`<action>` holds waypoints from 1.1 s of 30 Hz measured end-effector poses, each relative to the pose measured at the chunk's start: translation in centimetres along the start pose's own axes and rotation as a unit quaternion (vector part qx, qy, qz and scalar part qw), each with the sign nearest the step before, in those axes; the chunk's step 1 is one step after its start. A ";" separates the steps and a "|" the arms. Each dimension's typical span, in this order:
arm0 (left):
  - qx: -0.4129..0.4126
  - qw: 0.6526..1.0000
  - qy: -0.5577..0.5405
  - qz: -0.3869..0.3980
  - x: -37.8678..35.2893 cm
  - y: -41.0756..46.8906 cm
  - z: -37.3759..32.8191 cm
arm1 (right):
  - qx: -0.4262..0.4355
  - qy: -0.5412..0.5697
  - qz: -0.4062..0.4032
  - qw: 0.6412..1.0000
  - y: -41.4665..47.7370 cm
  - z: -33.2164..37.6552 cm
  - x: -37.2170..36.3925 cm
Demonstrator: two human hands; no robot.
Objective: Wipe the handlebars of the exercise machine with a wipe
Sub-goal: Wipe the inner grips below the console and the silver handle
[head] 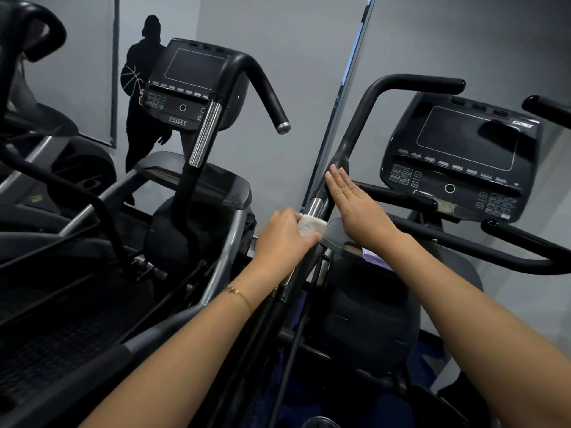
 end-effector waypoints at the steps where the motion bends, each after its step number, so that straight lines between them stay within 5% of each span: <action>1: 0.003 1.000 0.001 0.008 0.0 -0.7 0.6 | 0.000 -0.002 0.017 1.000 -0.1 0.0 -0.2; 12: 0.007 1.000 0.028 -0.003 -0.6 2.5 -1.8 | -0.021 -0.023 0.084 0.996 0.0 -0.7 -0.3; 15: -0.005 0.999 0.045 0.029 0.1 1.2 -1.2 | -0.086 0.094 0.033 0.991 -0.3 -0.9 1.8; 17: -0.014 0.998 0.046 0.028 1.3 0.2 -0.8 | -0.211 0.272 -0.072 0.936 -2.5 -1.3 3.6; 19: -0.037 0.999 0.036 -0.014 2.9 -0.1 -1.3 | -0.302 0.424 -0.149 0.841 -5.8 -0.4 4.0; 23: -0.037 0.984 -0.175 0.004 2.4 0.0 -3.2 | -0.356 0.671 -0.158 0.631 -8.7 3.3 2.4; 25: -0.014 0.966 -0.252 0.053 0.7 -0.2 -3.8 | -0.352 0.707 -0.162 0.592 -8.4 3.8 2.3; 30: -0.006 0.949 -0.313 0.028 -0.5 0.3 -3.8 | -0.311 0.691 -0.197 0.623 -6.8 2.7 3.4; 33: -0.033 0.934 -0.350 0.058 -0.8 0.8 -4.8 | -0.295 0.645 -0.208 0.673 -5.7 1.0 3.6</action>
Point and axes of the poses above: each hand's wrist, its own y-axis towards the middle knuckle, its own x-axis out of the back of the hand, z = x × y, the point moved 7 cm from there along y, towards the middle knuckle, and after that the axes turned 8 degrees about -y, right-handed, at the moved point
